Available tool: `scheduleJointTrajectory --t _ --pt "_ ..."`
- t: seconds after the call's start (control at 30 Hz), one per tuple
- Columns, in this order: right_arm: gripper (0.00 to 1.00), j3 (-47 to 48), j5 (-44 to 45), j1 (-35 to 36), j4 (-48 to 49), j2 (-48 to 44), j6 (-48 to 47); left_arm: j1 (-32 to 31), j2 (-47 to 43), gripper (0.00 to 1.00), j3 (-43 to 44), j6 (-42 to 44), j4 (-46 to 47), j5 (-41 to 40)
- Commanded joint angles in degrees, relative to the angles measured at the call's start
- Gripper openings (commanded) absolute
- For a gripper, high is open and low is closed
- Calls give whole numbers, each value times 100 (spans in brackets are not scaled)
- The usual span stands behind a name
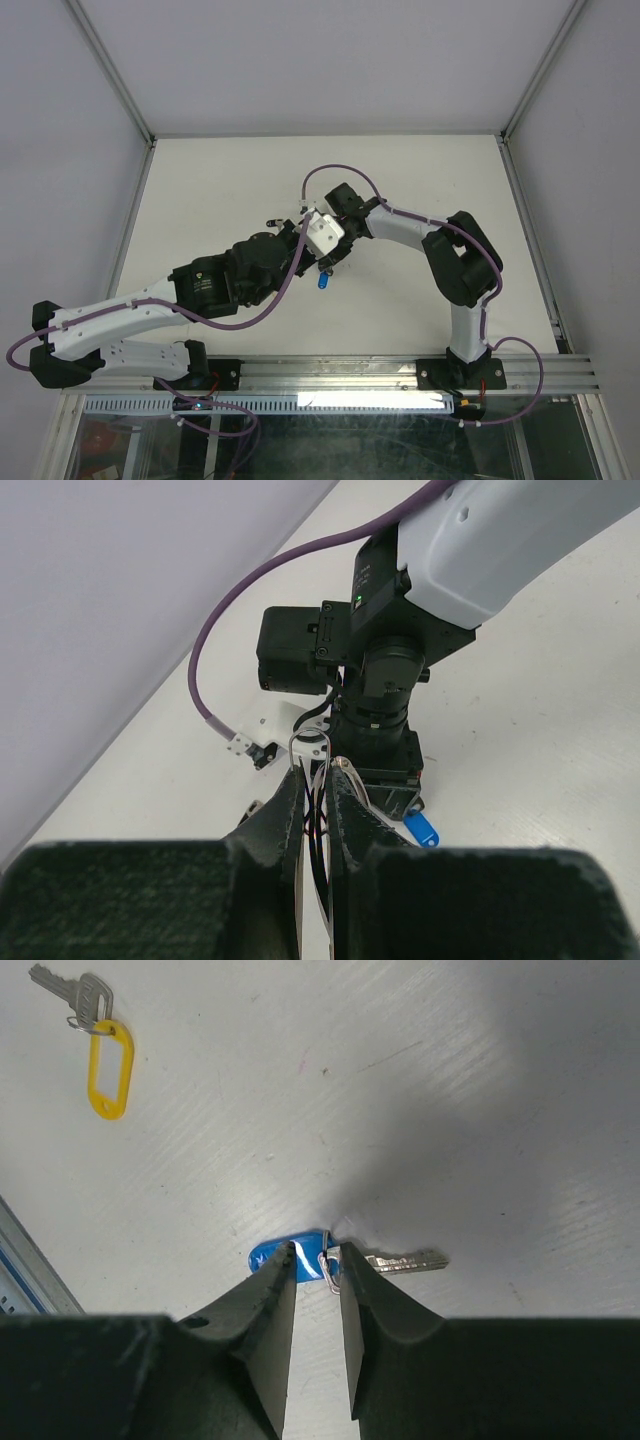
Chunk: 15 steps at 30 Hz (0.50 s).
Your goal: Put the keys on the keyring
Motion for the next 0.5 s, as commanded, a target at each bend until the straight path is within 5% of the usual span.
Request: scheduleJointTrajectory --t 0.0,0.47 --pt "27 7 15 -27 65 -43 -78 -10 -54 0 30 -24 212 -101" --pt "29 -12 116 11 76 74 -41 -6 -52 0 37 -27 212 -72"
